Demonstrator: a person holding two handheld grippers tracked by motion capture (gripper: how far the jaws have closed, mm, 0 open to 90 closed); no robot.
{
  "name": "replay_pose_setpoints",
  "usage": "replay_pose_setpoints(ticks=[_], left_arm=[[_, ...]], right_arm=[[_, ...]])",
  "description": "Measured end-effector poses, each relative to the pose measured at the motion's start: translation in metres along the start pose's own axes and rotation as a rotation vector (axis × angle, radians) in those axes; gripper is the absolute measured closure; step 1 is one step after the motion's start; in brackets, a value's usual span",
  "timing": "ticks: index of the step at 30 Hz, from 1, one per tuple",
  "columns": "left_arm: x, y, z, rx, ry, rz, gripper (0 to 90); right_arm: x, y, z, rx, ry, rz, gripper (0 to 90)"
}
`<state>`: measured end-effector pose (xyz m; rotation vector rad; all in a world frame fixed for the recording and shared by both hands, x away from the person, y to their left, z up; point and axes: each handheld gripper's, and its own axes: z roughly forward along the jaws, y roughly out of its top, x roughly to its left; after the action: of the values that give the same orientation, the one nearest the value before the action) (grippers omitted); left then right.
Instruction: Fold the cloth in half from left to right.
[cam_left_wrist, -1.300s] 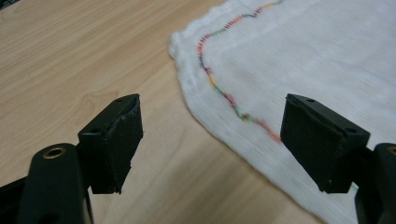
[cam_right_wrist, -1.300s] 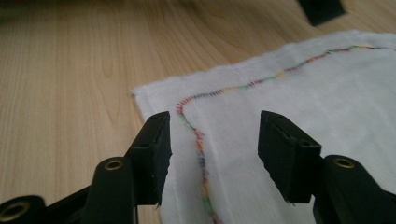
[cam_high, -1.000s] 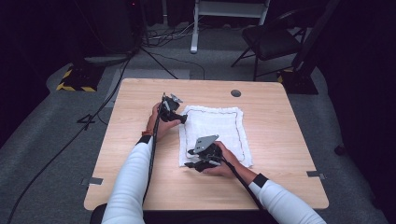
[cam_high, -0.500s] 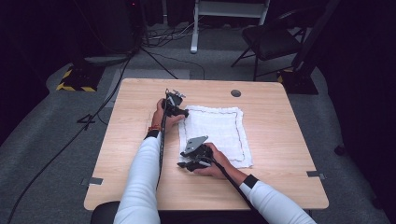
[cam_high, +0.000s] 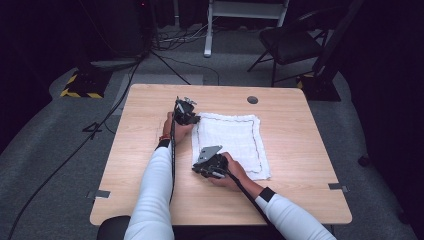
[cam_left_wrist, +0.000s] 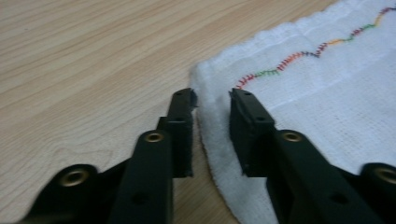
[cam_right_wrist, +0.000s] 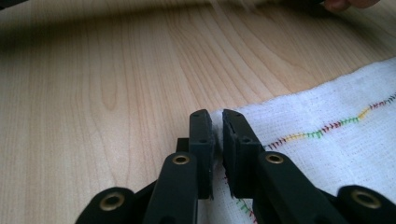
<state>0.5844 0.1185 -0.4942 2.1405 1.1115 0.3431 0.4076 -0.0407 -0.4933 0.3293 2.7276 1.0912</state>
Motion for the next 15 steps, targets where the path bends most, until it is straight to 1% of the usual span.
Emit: replay_pose_setpoints(ticks=[2, 3, 6, 9, 10, 15], left_arm=[[-0.002, 0.000, 0.000, -0.001, -0.010, 0.007, 83.2], [-0.002, 0.000, 0.000, 0.002, -0.009, 0.008, 84.3], [-0.001, -0.001, -0.002, 0.006, -0.009, 0.004, 85.6], [0.001, -0.003, -0.005, -0.004, -0.010, 0.006, 86.2], [0.001, -0.003, -0.008, -0.007, -0.006, 0.009, 86.3], [0.003, -0.001, -0.021, -0.030, 0.002, 0.013, 86.5]], right_arm=[[0.000, -0.001, -0.001, -0.002, 0.000, -0.003, 84.3], [0.000, -0.001, -0.001, -0.003, 0.001, -0.003, 84.5], [0.000, -0.001, -0.002, -0.005, 0.002, -0.005, 85.0], [0.000, 0.000, -0.005, -0.014, 0.006, -0.007, 85.2], [0.001, 0.000, -0.005, -0.018, 0.006, -0.004, 85.3], [0.002, 0.004, -0.009, -0.027, -0.011, -0.022, 85.5]])
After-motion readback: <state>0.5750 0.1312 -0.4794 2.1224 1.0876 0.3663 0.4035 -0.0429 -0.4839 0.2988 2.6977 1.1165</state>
